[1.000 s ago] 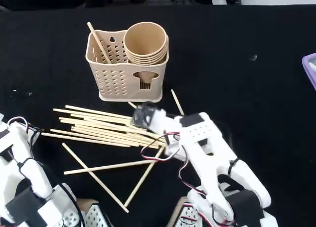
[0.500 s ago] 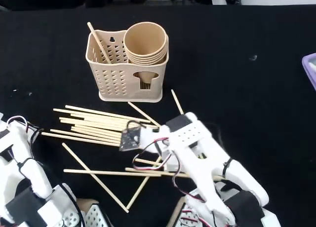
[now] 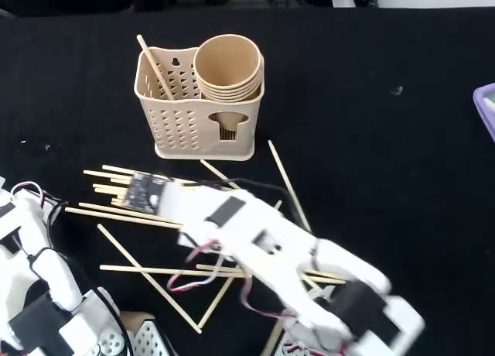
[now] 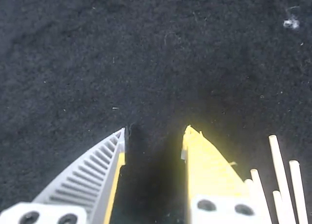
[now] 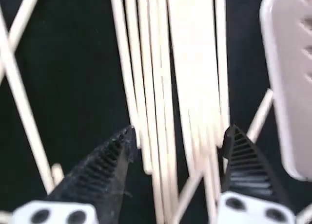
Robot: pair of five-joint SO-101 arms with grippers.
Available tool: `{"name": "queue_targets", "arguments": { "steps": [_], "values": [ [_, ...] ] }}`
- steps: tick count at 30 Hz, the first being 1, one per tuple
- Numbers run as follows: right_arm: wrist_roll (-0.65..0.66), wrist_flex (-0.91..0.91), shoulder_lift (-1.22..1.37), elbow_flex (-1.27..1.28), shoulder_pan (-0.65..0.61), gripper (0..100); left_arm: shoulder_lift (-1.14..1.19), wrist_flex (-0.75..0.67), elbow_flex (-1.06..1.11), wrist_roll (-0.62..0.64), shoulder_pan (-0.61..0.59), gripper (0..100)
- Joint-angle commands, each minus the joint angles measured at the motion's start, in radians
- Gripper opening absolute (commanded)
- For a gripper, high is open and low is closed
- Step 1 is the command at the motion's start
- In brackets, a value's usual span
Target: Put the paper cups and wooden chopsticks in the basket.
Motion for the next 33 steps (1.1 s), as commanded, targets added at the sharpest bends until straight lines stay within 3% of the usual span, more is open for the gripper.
{"name": "queue_targets", "arguments": {
  "steps": [1, 7, 9, 12, 20, 33],
  "values": [
    [-0.021, -0.026, 0.183, -0.162, -0.048, 28.6, -0.015, -0.015, -0.031, 0.009, 0.007, 19],
    [-0.015, -0.026, 0.346, -0.286, -0.049, 27.6, -0.015, -0.015, -0.031, 0.009, 0.005, 19],
    [-0.015, -0.025, 0.349, -0.286, -0.049, 20.0, -0.015, -0.015, -0.031, 0.009, 0.007, 19],
    [-0.021, -0.025, 0.323, -0.285, -0.048, 0.5, -0.015, -0.015, -0.031, 0.009, 0.007, 19],
    [-0.055, 0.092, 0.091, -0.226, 0.000, 1.0, -0.015, -0.015, -0.031, 0.009, 0.007, 19],
    [-0.055, 0.095, -0.236, -0.150, 0.080, 1.0, -0.015, -0.015, -0.031, 0.009, 0.007, 19]
  ]
}}
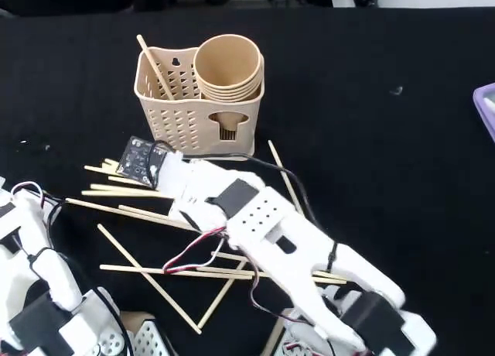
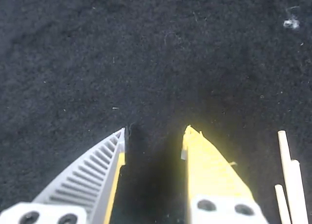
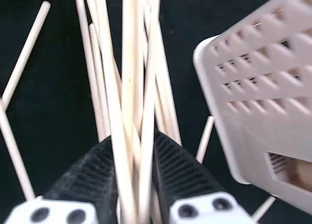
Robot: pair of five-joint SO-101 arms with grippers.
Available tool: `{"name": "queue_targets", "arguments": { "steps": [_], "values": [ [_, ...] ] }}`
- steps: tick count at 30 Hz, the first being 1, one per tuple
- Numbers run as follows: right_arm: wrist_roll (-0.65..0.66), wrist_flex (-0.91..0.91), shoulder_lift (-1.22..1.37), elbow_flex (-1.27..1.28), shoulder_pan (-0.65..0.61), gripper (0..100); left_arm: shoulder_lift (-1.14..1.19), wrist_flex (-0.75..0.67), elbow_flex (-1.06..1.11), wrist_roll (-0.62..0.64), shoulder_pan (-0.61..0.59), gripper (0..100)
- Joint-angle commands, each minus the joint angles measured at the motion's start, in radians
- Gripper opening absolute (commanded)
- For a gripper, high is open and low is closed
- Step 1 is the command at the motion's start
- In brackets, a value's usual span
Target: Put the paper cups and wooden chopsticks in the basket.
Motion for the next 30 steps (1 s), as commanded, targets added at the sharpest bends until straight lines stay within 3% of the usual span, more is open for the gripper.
{"name": "queue_targets", "arguments": {
  "steps": [1, 12, 30],
  "values": [
    [-0.011, 0.008, -0.088, -0.013, 0.029, 1.0, -0.015, -0.015, -0.031, 0.009, 0.007, 19],
    [-0.014, 0.012, -0.200, -0.024, 0.029, 1.0, -0.015, -0.015, -0.031, 0.009, 0.007, 19],
    [-0.005, -0.061, -0.174, 0.349, 0.103, 1.5, -0.015, -0.015, -0.031, 0.009, 0.007, 19]
  ]
}}
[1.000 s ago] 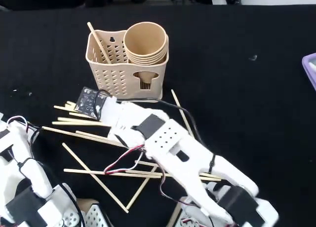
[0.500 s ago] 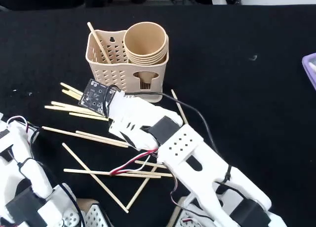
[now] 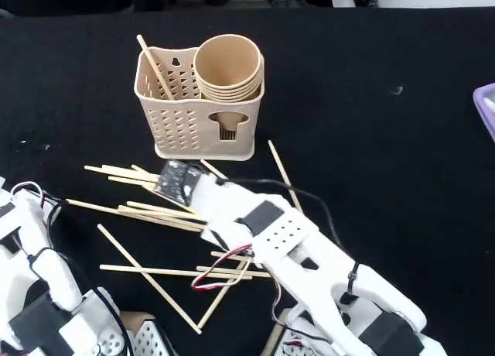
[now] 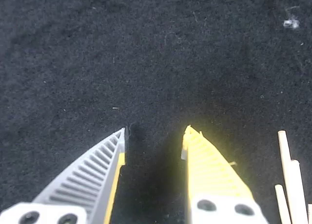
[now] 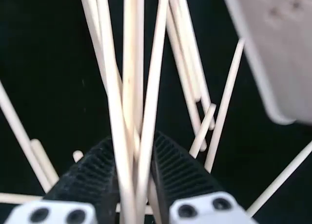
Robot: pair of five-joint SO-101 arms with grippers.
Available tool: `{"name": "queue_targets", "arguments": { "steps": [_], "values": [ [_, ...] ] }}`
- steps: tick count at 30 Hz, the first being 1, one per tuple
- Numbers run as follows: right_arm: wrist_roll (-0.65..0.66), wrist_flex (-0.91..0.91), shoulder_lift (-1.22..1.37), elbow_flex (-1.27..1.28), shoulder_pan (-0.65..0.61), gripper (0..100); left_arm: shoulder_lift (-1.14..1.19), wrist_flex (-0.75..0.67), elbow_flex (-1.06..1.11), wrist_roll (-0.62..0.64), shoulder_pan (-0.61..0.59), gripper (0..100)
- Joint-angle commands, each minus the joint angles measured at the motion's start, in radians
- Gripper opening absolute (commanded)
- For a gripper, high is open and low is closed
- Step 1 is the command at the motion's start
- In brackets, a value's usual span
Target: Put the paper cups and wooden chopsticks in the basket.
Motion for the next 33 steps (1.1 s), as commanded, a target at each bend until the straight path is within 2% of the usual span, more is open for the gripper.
{"name": "queue_targets", "arguments": {
  "steps": [1, 4, 6, 14, 19, 24, 33],
  "values": [
    [0.002, -0.026, -0.018, 0.005, 0.026, 3.0, -0.015, -0.015, -0.031, 0.009, 0.007, 19],
    [0.000, -0.026, -0.018, 0.013, 0.028, 13.2, -0.015, -0.015, -0.031, 0.009, 0.007, 19],
    [0.000, -0.028, -0.018, 0.012, 0.029, 16.6, -0.015, -0.015, -0.031, 0.009, 0.007, 19],
    [-0.006, -0.064, -0.007, -0.004, 0.026, 16.9, -0.015, -0.015, -0.031, 0.009, 0.007, 19],
    [-0.008, -0.124, 0.159, -0.071, 0.025, 17.7, -0.015, -0.015, -0.031, 0.009, 0.007, 19],
    [-0.008, -0.057, 0.380, -0.248, -0.014, 27.5, -0.015, -0.015, -0.031, 0.009, 0.005, 19],
    [-0.009, 0.020, 0.449, -0.392, -0.041, 27.5, -0.017, -0.015, -0.031, 0.009, 0.005, 19]
  ]
}}
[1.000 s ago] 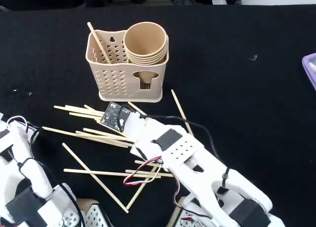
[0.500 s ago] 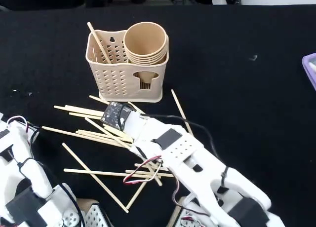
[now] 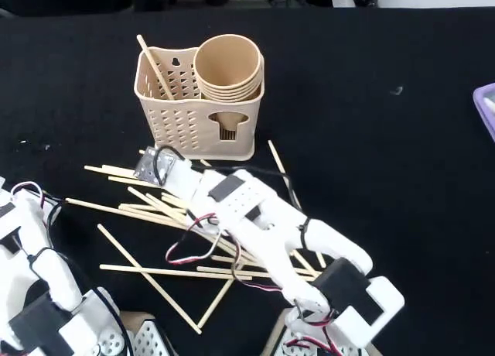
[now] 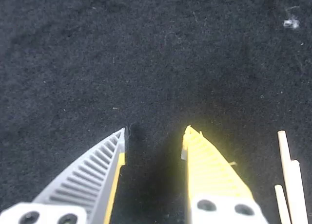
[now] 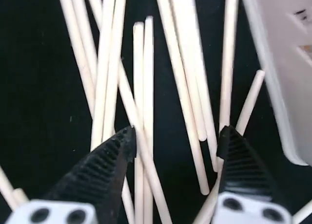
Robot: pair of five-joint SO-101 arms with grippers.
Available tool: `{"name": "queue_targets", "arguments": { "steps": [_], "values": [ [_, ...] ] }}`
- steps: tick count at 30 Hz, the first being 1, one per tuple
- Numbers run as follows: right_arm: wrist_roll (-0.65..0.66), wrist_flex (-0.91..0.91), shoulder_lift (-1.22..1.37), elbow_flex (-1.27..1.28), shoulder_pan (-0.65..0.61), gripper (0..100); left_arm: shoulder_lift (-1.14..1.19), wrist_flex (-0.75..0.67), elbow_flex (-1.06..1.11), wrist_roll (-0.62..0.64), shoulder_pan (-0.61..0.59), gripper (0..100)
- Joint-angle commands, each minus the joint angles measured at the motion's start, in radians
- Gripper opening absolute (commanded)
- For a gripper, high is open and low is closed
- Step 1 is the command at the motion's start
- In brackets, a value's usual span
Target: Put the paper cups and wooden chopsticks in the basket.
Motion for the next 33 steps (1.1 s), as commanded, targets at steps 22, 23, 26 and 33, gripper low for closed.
{"name": "queue_targets", "arguments": {
  "steps": [22, 23, 26, 33],
  "values": [
    [-0.081, -0.031, -0.234, 0.168, -0.187, 22.0, -0.017, -0.015, -0.031, 0.008, 0.012, 19],
    [-0.081, -0.031, -0.234, 0.168, -0.184, 21.9, -0.017, -0.015, -0.031, 0.008, 0.012, 19],
    [-0.081, -0.029, -0.234, 0.176, -0.187, 21.8, -0.017, -0.015, -0.031, 0.008, 0.012, 19],
    [-0.081, -0.094, -0.110, 0.174, -0.181, 21.5, -0.017, -0.015, -0.031, 0.008, 0.012, 19]
  ]
}}
